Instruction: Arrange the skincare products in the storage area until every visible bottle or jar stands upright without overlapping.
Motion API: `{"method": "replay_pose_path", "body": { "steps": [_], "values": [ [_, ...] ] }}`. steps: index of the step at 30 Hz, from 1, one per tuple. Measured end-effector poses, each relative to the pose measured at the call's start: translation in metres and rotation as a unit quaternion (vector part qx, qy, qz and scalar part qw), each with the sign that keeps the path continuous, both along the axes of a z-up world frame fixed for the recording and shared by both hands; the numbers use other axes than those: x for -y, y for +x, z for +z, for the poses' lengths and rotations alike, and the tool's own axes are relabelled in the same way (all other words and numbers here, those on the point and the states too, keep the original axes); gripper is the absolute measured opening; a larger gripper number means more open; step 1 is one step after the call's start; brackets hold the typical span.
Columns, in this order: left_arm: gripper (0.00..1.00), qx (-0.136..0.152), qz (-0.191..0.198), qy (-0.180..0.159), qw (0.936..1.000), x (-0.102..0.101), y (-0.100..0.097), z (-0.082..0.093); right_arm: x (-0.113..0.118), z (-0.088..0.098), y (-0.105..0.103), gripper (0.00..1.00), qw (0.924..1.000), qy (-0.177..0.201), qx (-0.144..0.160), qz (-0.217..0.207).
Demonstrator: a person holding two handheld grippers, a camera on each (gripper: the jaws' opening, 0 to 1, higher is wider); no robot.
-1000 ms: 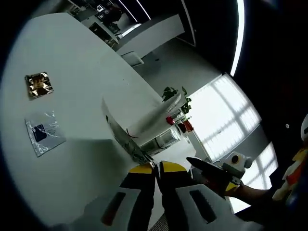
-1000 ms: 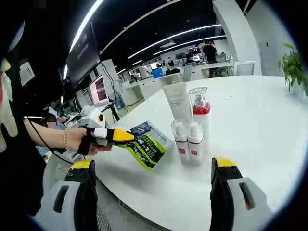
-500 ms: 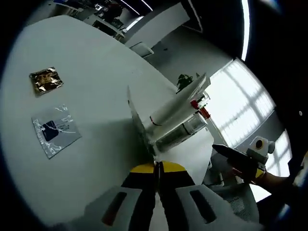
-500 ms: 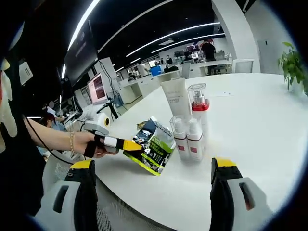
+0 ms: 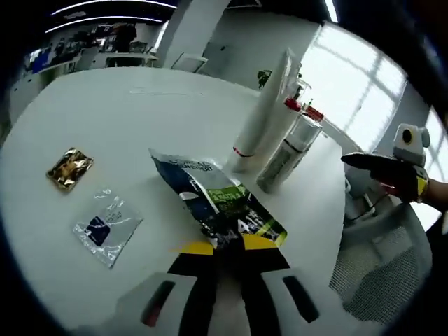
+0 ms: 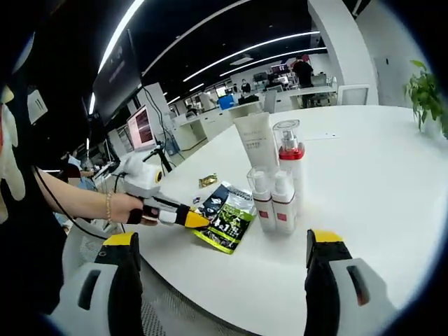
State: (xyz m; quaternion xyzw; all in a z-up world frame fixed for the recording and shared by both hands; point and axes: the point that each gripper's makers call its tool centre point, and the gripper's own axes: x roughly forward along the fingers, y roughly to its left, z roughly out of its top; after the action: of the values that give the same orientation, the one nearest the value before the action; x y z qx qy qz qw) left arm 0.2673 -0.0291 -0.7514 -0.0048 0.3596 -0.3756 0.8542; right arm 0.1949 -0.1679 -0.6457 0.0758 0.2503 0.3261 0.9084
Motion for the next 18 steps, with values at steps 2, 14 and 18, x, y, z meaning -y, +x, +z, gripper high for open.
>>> {"method": "replay_pose_path", "body": {
  "steps": [2, 14, 18],
  "values": [
    [0.14, 0.012, -0.02, 0.027, 0.9994, 0.003, -0.003, 0.005, 0.0, 0.0, 0.0, 0.98, 1.0, 0.0, -0.002, 0.0],
    [0.28, 0.09, -0.099, 0.133, 0.9821, 0.0, 0.014, 0.002, -0.001, 0.002, 0.0, 0.98, 1.0, 0.002, 0.0, -0.001],
    [0.39, 0.105, -0.131, 0.147, 0.9748, 0.014, 0.021, 0.001, 0.0, 0.001, 0.0, 0.98, 1.0, 0.004, -0.002, -0.003]
  ]
}}
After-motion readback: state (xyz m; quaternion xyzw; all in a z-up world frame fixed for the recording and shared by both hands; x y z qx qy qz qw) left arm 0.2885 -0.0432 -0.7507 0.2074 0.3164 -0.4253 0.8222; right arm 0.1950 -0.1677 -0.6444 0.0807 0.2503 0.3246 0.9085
